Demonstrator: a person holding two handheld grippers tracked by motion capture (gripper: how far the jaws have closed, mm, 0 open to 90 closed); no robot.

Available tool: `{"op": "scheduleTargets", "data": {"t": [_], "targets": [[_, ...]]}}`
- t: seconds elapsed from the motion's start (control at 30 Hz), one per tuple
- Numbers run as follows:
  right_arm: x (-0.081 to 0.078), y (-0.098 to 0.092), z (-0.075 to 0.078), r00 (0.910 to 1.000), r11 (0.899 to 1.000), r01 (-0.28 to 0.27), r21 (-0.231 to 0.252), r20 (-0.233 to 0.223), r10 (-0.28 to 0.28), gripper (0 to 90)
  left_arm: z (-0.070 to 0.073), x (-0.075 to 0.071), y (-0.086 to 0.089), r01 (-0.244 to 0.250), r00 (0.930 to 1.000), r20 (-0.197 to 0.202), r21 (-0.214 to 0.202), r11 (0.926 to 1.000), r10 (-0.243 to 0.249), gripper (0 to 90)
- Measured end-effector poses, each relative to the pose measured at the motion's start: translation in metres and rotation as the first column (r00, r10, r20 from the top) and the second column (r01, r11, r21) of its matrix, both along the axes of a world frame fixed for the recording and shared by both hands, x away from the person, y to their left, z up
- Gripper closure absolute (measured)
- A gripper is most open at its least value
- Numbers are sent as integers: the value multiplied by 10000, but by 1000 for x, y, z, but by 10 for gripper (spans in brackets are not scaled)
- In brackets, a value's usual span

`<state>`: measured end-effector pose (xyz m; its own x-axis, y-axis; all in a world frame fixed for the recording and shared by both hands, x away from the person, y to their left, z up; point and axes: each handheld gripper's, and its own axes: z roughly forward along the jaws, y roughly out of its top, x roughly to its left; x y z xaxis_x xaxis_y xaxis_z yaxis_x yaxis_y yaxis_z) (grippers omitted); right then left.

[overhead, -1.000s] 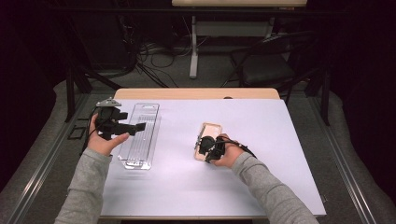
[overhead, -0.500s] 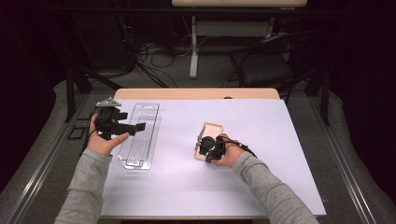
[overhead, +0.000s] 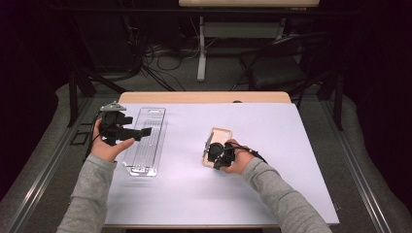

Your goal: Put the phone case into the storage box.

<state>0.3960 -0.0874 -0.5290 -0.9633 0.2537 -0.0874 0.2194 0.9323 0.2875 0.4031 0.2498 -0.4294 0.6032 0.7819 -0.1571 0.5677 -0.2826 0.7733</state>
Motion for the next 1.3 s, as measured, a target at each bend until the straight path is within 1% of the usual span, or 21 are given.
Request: {"op": "scheduleTargets", "data": {"t": [0.23,0.4,0.47,0.5,0.57,0.77,0.8,0.83,0.9,1.0,1.07,1.1,1.13,1.17,1.2,1.23,1.3], "targets": [[0,-1,1,9999,10000,-93,6,122,93,879,0,0,0,-12,10000,62,-37,10000,12,54],[0,-3,5,9995,9996,-172,244,270,165,879,0,-1,-1,45,10000,84,-123,9999,-44,54],[-1,-3,6,9995,9994,-68,341,310,57,879,0,-1,-2,56,9999,93,-179,9998,-54,54],[-1,-4,7,9991,9991,-172,378,385,158,879,1,-1,-2,131,9999,91,-169,9998,-129,54],[-2,-4,8,9989,9991,-162,384,448,145,879,1,-1,-3,157,9999,72,-196,9997,-155,54],[-8,-4,14,9956,9970,-378,674,883,318,880,1,-3,-5,256,9996,98,-334,9991,-253,55],[-9,-4,16,9950,9972,-384,642,943,322,880,1,-3,-5,265,9996,100,-367,9990,-262,55],[-10,-4,17,9943,9958,-440,807,1008,357,880,1,-3,-5,279,9996,102,-409,9988,-275,55],[-12,-4,19,9920,9947,-550,866,1185,446,880,0,-3,-7,281,9996,50,-455,9986,-279,55],[-16,-3,23,9876,9937,-713,868,1460,581,880,-1,-3,-9,221,9998,-14,-484,9986,-222,54],[-17,-3,24,9867,9931,-715,926,1524,569,880,-1,-3,-9,242,9997,-27,-533,9983,-244,54],[-19,-3,26,9842,9927,-768,932,1663,606,880,-2,-3,-11,258,9996,-63,-682,9973,-263,54],[-19,-3,26,9842,9927,-768,932,1663,606,880,-2,-3,-11,258,9996,-63,-682,9973,-263,54],[-21,-2,27,9803,9918,-850,956,1863,661,880,-2,-3,-11,306,9995,-85,-722,9969,-313,54],[-23,-2,28,9784,9915,-876,960,1953,676,880,-2,-3,-13,328,9993,-123,-833,9960,-340,54],[-24,-1,29,9769,9914,-876,967,2033,665,880,-2,-3,-13,396,9991,-144,-844,9956,-410,54],[-26,-1,31,9710,9918,-924,889,2286,699,880,-2,-4,-15,451,9988,-167,-936,9946,-468,54]]}}
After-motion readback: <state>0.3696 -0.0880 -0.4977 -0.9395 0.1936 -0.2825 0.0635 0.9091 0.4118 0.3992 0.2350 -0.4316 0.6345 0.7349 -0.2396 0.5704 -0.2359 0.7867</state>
